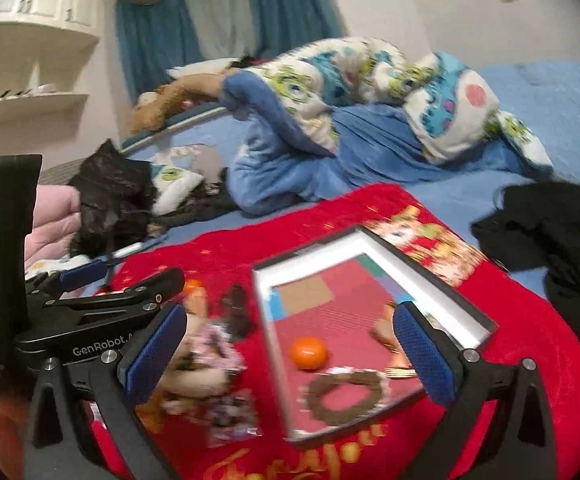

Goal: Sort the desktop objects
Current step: 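Move both grippers back over the pile of items on the blanket, then grasp the light blue crocheted scrunchie with the left gripper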

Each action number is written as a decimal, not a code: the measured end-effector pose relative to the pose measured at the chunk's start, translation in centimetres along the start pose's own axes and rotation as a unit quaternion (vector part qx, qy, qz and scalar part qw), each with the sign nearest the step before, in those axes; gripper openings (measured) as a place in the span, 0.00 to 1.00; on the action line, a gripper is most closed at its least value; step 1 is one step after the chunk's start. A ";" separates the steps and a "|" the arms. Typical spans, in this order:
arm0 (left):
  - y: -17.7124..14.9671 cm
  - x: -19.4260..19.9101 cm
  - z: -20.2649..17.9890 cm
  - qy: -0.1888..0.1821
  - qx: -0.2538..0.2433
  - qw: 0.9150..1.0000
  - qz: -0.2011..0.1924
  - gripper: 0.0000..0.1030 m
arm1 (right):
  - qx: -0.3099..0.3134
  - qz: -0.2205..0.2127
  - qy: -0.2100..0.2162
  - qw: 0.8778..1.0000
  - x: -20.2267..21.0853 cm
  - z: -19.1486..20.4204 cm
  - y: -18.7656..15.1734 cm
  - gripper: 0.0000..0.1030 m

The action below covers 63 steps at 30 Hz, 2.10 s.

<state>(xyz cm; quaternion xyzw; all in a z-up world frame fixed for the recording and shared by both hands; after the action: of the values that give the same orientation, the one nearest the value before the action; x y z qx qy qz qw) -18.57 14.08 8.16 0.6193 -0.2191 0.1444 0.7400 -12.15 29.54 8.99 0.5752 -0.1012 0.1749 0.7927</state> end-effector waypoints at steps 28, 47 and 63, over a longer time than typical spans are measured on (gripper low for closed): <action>-13.8 3.2 9.9 0.017 0.020 1.000 0.015 1.00 | 0.071 0.005 0.026 0.997 -2.7 10.9 -6.4 1.00; -17.0 -4.1 8.7 -0.012 0.033 0.991 0.131 1.00 | 0.019 0.097 0.040 0.994 -8.6 8.1 -8.9 1.00; -17.9 -4.1 9.7 -0.045 0.098 0.985 0.138 1.00 | -0.003 0.148 0.065 0.987 -9.3 8.8 -10.5 1.00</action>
<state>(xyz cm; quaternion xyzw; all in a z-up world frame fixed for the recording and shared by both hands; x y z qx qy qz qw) -14.83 1.37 -7.79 0.6586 -0.3205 0.2373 0.6382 -16.24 16.80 -0.82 0.5386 -0.1337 0.3269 0.7650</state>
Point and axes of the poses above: each gripper's, at about its wrist camera, not at the fingertips, and x roughly against the way its jaws point, z to its left, y to its top, the point moved 5 cm from there along -x, roughly the way its jaws point, and after that the axes turned 6 degrees about -x, right-handed, at the moved point
